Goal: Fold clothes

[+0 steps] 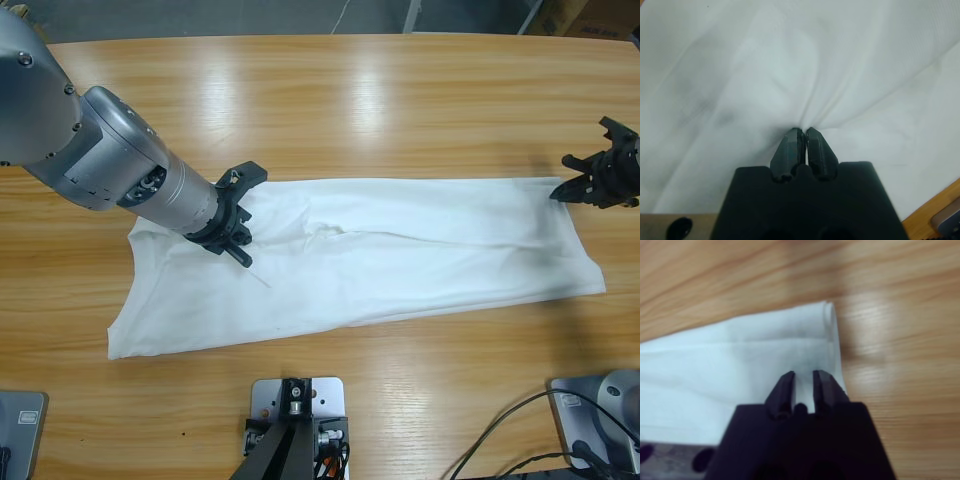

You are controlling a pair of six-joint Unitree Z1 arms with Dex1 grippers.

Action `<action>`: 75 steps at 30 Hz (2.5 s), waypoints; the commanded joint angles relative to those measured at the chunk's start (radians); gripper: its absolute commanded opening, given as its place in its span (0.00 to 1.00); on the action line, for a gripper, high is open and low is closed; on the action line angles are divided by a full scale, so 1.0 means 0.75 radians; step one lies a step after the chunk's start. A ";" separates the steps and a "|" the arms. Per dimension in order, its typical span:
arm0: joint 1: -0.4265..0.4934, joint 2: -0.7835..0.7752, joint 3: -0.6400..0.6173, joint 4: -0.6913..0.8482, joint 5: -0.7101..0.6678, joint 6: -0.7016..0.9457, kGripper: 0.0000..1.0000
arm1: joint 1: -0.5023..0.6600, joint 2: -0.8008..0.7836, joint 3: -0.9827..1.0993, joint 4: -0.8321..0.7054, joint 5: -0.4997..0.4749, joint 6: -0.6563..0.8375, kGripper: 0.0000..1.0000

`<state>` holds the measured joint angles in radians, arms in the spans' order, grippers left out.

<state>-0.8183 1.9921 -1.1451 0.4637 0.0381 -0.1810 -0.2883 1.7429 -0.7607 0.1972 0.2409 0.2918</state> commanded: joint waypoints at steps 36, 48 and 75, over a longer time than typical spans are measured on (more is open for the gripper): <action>-0.028 0.072 0.120 -0.011 -0.016 -0.002 0.00 | -0.014 0.083 -0.035 -0.034 -0.083 -0.135 0.00; -0.028 0.066 0.130 -0.011 -0.016 0.004 0.00 | -0.014 0.099 -0.035 -0.175 -0.006 -0.188 0.00; -0.028 0.023 0.140 -0.027 -0.014 -0.004 0.00 | 0.335 -0.345 0.069 0.097 -0.223 -0.143 0.22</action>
<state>-0.8262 1.9722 -1.1090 0.4394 0.0368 -0.1810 -0.1613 1.4721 -0.7555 0.3168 0.0873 0.2363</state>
